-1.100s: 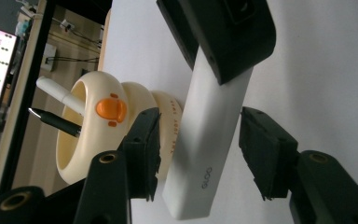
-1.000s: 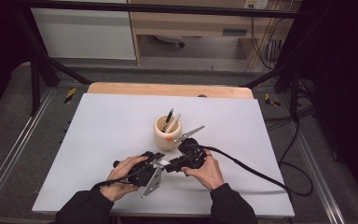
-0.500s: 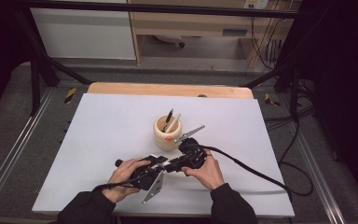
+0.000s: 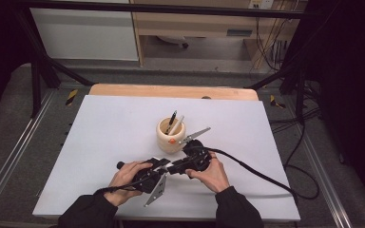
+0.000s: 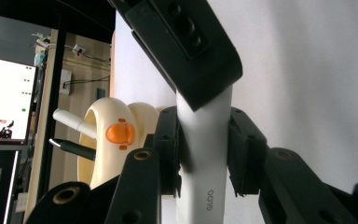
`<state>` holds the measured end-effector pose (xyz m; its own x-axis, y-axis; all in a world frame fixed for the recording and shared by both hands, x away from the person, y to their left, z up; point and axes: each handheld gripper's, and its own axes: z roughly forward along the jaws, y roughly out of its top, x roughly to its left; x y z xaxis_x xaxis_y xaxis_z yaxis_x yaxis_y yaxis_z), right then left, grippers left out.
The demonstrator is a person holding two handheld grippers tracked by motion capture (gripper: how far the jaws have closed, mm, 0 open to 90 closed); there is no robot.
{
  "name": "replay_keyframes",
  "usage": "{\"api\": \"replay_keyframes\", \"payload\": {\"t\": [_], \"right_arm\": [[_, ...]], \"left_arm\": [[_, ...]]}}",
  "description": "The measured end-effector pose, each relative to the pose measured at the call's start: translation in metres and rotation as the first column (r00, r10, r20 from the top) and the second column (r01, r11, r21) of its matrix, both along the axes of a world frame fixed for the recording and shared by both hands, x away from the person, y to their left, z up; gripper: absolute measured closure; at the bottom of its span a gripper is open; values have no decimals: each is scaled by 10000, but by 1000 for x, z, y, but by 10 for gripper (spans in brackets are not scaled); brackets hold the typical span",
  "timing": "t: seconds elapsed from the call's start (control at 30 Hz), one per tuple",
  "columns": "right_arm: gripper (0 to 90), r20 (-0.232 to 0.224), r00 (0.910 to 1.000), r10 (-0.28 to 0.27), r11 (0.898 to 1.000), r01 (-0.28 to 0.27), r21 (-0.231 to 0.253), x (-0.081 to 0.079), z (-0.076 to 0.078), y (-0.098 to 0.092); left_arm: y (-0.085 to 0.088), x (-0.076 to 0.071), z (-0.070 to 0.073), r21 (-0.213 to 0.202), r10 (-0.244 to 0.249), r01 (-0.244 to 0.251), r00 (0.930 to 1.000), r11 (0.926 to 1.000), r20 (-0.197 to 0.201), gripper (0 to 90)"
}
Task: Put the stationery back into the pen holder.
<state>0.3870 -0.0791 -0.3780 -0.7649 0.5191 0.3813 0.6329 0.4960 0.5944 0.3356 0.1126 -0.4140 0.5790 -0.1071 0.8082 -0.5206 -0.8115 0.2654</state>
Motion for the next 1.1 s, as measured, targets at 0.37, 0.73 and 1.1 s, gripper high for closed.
{"api": "replay_keyframes", "payload": {"t": [0.37, 0.73, 1.1], "right_arm": [[426, 620, 9955, -723, 9971, 707, 285, -1, 1, -26], [147, 1606, 9704, -1805, 9834, 1810, 115, 0, -15, -64], [34, 2326, 9491, -2124, 9714, 2309, -549, -2, -37, -99]], "left_arm": [[18, 7, -2, -370, 915, -949, 9921, 9948, -860, 677], [33, 13, -1, -1062, 1935, -2191, 9584, 9699, -2098, 677], [44, 19, 2, -2066, 2564, -3474, 8938, 9147, -3680, 677]]}}
